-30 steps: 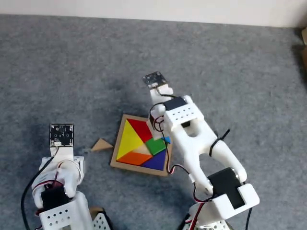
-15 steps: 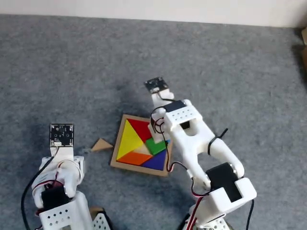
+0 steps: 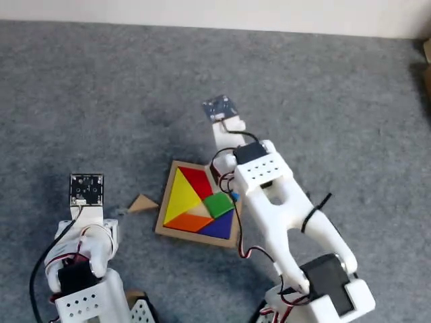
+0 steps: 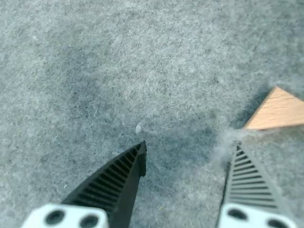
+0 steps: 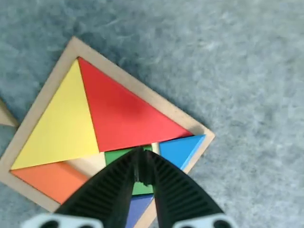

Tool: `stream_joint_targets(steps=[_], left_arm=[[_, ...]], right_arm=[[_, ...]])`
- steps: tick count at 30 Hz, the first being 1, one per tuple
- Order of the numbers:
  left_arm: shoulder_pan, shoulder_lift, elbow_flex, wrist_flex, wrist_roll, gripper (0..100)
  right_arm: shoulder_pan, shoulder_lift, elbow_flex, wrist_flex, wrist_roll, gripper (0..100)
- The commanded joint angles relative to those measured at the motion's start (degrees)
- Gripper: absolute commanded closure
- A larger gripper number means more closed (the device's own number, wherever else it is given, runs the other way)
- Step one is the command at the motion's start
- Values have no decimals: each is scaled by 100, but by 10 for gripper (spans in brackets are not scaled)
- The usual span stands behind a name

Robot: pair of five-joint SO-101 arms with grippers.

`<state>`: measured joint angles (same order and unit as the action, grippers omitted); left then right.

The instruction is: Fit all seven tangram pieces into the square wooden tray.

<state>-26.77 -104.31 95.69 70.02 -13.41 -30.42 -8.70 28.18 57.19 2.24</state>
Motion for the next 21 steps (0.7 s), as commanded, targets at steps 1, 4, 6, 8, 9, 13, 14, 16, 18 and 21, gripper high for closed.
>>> stream_joint_targets(steps=[1, 4, 6, 8, 9, 13, 14, 16, 18, 21], left_arm=[[-84, 4, -101, 9, -44, 730], [-84, 4, -101, 9, -44, 730], [-84, 4, -101, 9, -44, 730], [-84, 4, -101, 9, -44, 730], [-84, 4, -101, 9, -44, 730], [-84, 4, -101, 9, -44, 730], [-84, 4, -101, 9, -44, 730], [-84, 4, -101, 9, -44, 730], [-84, 4, -101, 9, -44, 730], [-84, 4, -101, 9, -44, 730]], right_arm=[[330, -356, -4, -101, -18, 993], [567, -347, 145, -110, -18, 993], [646, -347, 374, -286, -9, 993], [664, -347, 681, -611, -9, 993], [655, -347, 840, -769, -9, 993], [532, -347, 1226, -1095, -9, 993], [514, -347, 1235, -1103, -9, 993], [418, -347, 1270, -1103, -9, 993], [382, -347, 1279, -1103, -9, 993], [382, -356, 1279, -1095, -9, 993]])
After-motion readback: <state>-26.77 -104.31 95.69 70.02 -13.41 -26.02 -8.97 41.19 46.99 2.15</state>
